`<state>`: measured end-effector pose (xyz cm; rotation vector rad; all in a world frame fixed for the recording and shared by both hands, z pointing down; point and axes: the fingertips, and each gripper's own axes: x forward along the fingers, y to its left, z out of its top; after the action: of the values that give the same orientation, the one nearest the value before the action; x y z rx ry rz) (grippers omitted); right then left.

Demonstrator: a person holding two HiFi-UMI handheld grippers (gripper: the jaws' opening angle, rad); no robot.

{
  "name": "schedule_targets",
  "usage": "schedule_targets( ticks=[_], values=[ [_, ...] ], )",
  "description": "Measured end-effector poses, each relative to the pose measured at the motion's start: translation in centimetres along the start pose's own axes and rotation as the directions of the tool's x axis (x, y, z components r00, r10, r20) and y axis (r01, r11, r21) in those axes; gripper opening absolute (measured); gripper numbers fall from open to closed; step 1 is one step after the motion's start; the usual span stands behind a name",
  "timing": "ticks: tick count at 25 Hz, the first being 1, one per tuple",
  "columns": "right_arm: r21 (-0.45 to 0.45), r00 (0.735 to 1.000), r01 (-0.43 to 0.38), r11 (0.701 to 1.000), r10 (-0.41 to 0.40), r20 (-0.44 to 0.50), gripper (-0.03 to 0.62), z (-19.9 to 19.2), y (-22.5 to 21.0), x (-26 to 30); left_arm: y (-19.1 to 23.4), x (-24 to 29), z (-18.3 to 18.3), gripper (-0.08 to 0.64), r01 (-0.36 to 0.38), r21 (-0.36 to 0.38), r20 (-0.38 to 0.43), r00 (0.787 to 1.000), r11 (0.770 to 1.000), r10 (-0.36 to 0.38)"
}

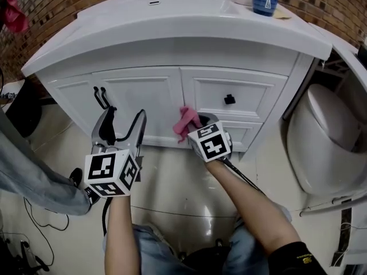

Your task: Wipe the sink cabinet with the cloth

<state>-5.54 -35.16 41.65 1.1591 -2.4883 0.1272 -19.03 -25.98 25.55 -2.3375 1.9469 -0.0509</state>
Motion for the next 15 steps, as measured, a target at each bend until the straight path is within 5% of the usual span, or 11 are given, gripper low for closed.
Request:
schedule_targets(
  ticks=[7,15],
  values=[
    [-0.047,0.987,0.148,0.988,-0.150,-0.064,0.066,-3.6,-8.8,-7.5,-2.8,1.9,0.3,0.354,0.064,-0.039,0.030,0.998,0.997,-0.063],
    [0.171,0.928,0.368,0.914,-0.350,-0.123,0.066,-8.5,-18.9,-15.9,-8.4,4.0,0.8,0.354,0.159,-0.078,0.061,0.986,0.984,-0.155]
  ],
)
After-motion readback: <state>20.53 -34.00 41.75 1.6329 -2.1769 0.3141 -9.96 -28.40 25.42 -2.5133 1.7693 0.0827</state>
